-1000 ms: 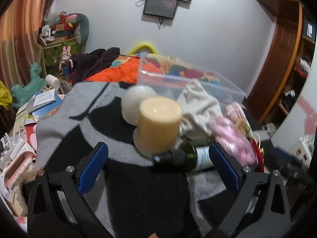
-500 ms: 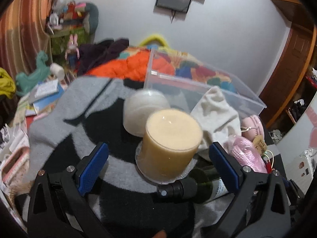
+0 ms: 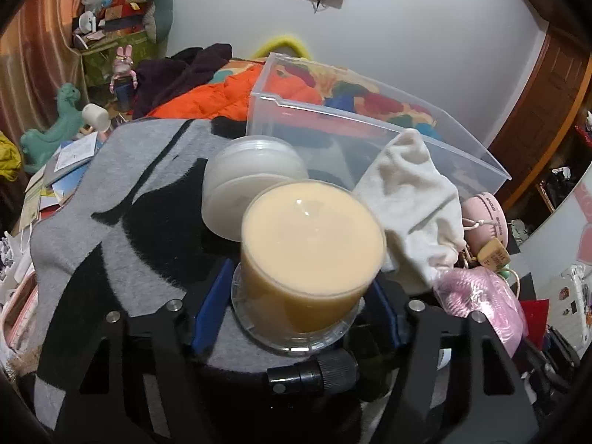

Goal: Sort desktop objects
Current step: 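Grasp the cream candle jar with the left tool while the right tool grasps the red gift pouch, then carry the candle jar into the clear box with the left tool while the right tool carries the red pouch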

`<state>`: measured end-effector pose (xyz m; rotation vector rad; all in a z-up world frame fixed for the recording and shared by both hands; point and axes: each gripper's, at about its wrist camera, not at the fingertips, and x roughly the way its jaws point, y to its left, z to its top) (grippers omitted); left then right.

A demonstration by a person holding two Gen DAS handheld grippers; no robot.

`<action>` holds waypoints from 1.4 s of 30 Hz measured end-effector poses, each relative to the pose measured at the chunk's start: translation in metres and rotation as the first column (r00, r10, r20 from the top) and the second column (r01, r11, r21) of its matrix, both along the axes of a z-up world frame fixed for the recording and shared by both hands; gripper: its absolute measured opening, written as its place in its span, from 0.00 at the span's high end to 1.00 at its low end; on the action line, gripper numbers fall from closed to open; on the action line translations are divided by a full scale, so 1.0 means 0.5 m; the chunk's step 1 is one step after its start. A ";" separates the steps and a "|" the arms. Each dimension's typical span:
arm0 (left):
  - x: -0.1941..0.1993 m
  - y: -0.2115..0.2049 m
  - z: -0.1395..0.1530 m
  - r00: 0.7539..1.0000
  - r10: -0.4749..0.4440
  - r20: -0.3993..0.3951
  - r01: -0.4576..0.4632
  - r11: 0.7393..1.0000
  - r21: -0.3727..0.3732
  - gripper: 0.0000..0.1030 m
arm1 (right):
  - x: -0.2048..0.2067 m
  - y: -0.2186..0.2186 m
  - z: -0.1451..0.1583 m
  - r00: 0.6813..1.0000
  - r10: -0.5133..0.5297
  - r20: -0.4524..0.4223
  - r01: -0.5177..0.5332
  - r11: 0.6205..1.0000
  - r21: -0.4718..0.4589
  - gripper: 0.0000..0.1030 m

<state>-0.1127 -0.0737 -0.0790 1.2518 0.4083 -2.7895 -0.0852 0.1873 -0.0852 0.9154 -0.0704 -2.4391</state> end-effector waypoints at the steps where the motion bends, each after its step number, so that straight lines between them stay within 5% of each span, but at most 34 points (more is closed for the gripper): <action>1: 0.003 -0.001 0.000 1.000 0.001 -0.004 -0.001 1.000 0.001 0.34 | 0.001 0.002 0.002 1.000 0.005 -0.002 -0.005 1.000 0.001 0.71; 10: 0.030 -0.007 0.010 1.000 -0.003 -0.024 0.003 1.000 0.007 0.35 | 0.008 0.018 0.003 1.000 -0.018 -0.017 0.019 0.997 0.079 0.73; 13: 0.039 -0.005 0.015 0.999 -0.001 -0.035 0.001 1.000 0.004 0.35 | 0.009 0.021 -0.002 0.999 -0.041 -0.033 0.045 0.990 0.133 0.84; 19: 0.059 0.000 0.025 0.999 -0.007 -0.053 0.007 1.000 -0.001 0.35 | 0.013 0.053 0.016 0.992 -0.103 -0.078 0.108 0.993 0.053 0.95; 27: 0.079 0.004 0.026 0.998 -0.048 -0.048 0.048 0.999 0.002 0.34 | -0.001 0.100 0.040 0.985 -0.165 -0.057 0.161 0.984 -0.079 0.96; 33: 0.094 -0.010 0.032 0.996 -0.057 -0.067 0.060 0.997 0.043 0.34 | -0.011 0.096 0.038 0.982 -0.183 -0.044 0.178 0.980 -0.085 0.96; 42: 0.086 0.025 0.064 0.989 -0.088 -0.118 0.074 0.990 -0.117 0.46 | 0.000 0.085 0.088 0.978 -0.181 -0.103 0.172 0.981 -0.093 0.96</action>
